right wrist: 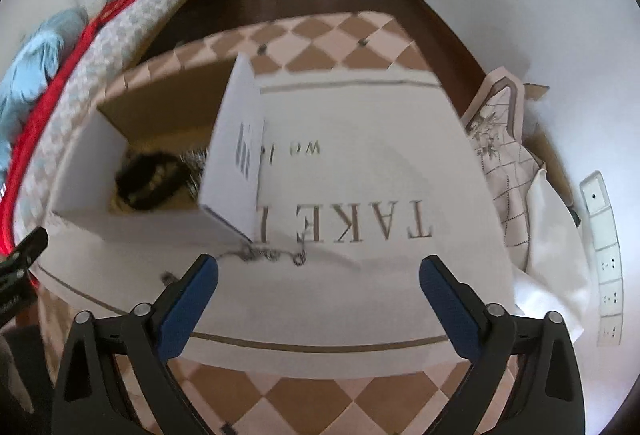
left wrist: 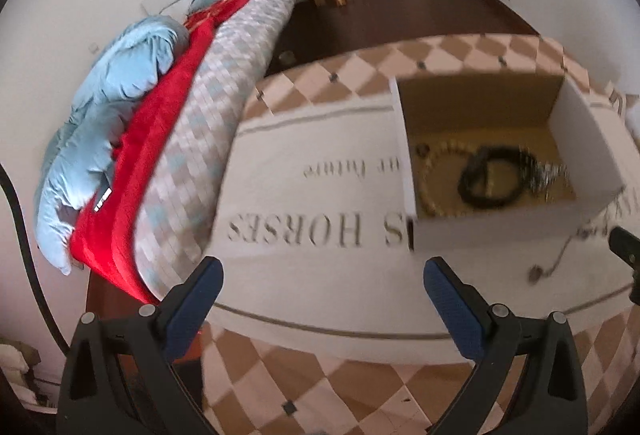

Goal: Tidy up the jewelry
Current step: 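Withdraw left tool from the box while right tool moves toward the remaining chain, then grasp the small black ring with left tool while right tool grasps the silver chain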

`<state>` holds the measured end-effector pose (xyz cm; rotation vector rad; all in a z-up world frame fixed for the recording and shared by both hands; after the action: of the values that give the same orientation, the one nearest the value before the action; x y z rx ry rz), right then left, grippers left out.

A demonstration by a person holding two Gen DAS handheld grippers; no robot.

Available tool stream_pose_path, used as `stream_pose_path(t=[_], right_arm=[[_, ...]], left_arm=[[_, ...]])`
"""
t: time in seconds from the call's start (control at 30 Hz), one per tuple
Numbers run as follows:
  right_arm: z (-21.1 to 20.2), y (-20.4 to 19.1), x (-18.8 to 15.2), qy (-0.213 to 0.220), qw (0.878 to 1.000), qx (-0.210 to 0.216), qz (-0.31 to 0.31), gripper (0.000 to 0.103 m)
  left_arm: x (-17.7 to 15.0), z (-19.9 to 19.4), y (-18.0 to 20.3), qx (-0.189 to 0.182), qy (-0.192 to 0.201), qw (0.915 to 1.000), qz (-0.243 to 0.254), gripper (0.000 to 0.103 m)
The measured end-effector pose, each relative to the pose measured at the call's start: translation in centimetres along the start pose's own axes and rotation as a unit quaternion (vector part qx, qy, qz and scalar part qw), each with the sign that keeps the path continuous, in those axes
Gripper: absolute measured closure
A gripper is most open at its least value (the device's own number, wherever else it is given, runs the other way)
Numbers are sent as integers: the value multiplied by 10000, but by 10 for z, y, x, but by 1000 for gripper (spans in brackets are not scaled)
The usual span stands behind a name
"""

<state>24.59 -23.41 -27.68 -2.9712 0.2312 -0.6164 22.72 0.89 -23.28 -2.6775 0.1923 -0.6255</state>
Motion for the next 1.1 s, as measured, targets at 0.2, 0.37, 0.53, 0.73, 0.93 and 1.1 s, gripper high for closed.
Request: stream_pose_path(t=[0.2,0.37,0.53,0.73,0.93,1.1], right_arm=[[29,-15,-8,-32,9995,41,-324,22],[24,-36,-15,358,9962,31,-798,81],[21,-35,-20,273,9964,158,-785,101],[4,2,-39,109,9993,194,-290,101],[-12,49,-58,9,9994,68,352,101],[-13,66,-64,-17,9983,42,587,101]], left_arm=[[-14,17,6,56,-238,9997,15,1],[-20,20,6,-61,-293,9996,3,1],[-29,14,20,-444,-333,9984,45,1],[-37,1,57,-943,-319,9945,330,1],[-38,-3,85,-1127,-303,9915,583,6],[-39,0,94,-1236,-382,9898,588,35]])
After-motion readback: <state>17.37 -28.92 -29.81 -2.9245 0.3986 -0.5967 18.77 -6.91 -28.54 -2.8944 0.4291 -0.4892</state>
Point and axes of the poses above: each gripper's, at about its wrist camera, not at the fingertips, and z roughly the way its jaws point, y to its right, x to its top, the point moved 3 cm from there along z, roughly the way its jaws point, and after that the axes turned 8 degrees about z, right-handed, at the moved point
